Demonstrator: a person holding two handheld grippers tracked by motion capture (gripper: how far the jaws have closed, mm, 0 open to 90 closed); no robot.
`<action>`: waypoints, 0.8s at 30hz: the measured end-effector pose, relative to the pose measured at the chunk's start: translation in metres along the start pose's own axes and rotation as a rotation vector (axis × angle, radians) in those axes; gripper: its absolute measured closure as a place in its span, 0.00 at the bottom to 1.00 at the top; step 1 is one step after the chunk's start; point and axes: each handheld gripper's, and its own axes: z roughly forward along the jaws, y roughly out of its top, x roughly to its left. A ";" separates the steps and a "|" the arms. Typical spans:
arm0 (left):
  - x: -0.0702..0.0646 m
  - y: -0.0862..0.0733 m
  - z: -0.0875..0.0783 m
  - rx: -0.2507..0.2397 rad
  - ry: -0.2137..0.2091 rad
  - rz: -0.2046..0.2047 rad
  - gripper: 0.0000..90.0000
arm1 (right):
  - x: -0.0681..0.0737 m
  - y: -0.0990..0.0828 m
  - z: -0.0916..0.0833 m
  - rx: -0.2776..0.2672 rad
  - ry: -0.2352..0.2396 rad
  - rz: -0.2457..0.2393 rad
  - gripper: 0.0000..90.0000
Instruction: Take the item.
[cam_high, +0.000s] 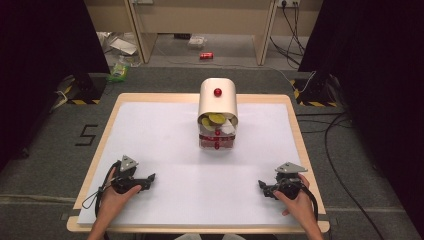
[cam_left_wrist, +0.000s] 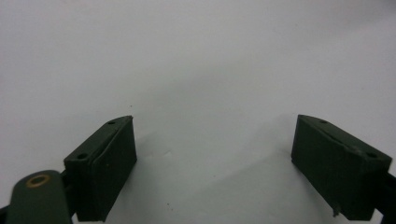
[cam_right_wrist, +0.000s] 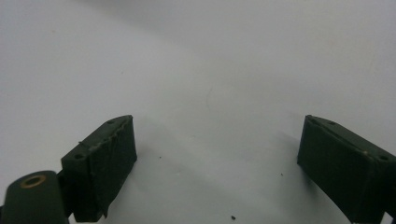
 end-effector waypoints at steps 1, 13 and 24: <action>0.000 0.000 0.000 0.000 0.000 0.000 0.15 | 0.000 0.000 0.000 0.000 0.000 0.000 0.13; 0.000 0.000 0.000 0.001 -0.001 0.000 0.15 | -0.002 0.007 -0.007 -0.033 0.004 -0.015 0.17; 0.000 0.000 0.000 0.001 0.000 0.000 0.15 | 0.008 0.025 -0.015 -0.083 0.023 -0.046 0.18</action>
